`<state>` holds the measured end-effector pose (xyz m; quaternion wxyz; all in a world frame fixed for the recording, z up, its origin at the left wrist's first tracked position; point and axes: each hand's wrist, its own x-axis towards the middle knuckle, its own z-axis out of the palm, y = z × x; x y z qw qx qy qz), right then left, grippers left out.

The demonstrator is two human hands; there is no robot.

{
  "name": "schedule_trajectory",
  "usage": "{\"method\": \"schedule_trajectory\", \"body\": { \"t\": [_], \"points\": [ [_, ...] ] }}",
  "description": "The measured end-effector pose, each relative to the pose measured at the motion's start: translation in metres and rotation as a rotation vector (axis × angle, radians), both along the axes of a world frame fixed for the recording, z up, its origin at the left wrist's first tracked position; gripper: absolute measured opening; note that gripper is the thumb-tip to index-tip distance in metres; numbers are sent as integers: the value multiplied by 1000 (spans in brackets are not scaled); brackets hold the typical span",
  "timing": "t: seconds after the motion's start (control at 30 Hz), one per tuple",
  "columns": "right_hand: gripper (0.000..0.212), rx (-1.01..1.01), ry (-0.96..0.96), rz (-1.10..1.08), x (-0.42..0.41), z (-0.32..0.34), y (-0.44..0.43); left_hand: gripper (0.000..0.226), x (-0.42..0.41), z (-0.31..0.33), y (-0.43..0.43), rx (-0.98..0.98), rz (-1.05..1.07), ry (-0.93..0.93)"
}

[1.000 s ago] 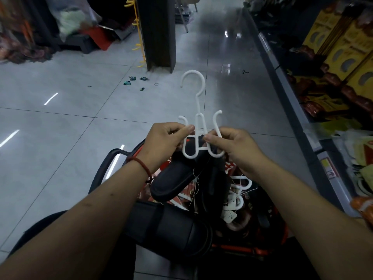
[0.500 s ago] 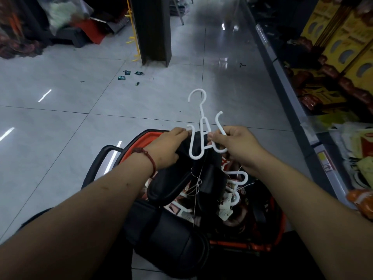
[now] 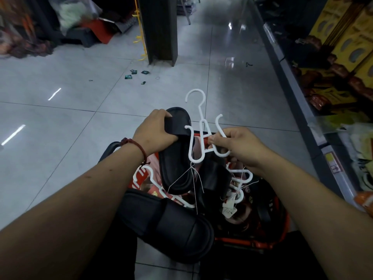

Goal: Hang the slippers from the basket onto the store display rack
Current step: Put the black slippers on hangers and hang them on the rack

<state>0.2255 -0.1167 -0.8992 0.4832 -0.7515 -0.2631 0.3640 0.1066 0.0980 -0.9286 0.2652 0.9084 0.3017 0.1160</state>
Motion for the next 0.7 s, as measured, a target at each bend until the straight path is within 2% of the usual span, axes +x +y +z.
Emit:
{"method": "schedule_trajectory", "body": {
  "t": [0.1, 0.23, 0.3, 0.37, 0.5, 0.7],
  "points": [
    [22, -1, 42, 101, 3, 2, 1, 58, -3, 3, -2, 10, 77, -44],
    [16, -5, 73, 208, 8, 4, 2, 59, -5, 7, 4, 10, 170, -105],
    [15, -5, 33, 150, 6, -1, 6, 59, -6, 8, 5, -26, 161, -142],
    [16, 42, 2, 6, 6, -8, 13, 58, -7, 8, 0, -82, 66, -167],
    [20, 173, 68, -186, 12, -15, 23, 55, -7, 9, -16, -131, -94, -171],
    [20, 223, 91, -183, 7, -19, 31, 75, -14, 11, -15, -48, -161, 36]
  ]
}}
